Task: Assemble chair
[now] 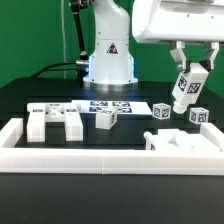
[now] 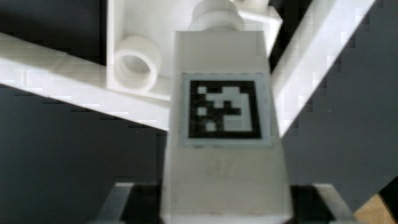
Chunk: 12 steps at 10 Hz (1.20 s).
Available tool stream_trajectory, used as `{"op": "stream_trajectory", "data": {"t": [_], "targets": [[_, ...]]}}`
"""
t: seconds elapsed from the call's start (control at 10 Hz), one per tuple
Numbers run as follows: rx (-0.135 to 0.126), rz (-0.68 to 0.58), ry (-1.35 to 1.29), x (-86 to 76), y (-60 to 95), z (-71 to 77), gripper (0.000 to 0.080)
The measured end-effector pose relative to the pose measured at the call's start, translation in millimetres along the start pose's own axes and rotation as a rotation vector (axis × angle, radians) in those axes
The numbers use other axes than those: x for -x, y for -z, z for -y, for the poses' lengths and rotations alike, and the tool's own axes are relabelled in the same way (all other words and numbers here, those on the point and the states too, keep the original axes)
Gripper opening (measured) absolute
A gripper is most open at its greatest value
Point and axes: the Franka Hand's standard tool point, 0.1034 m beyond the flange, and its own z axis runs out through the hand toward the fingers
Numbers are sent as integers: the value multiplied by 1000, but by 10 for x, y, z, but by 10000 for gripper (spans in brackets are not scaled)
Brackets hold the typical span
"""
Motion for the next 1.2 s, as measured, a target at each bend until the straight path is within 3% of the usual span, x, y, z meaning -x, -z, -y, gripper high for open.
{"op": "stream_trajectory", "data": {"t": [0.2,0.4,1.0,1.2], "targets": [[12,-43,5,-26,-2,-23,292],[43,-160,18,-69,-8,-51,292],[33,-152,23,-89,-65,3,292],[7,-110,30,-130,-125,69,292]]}}
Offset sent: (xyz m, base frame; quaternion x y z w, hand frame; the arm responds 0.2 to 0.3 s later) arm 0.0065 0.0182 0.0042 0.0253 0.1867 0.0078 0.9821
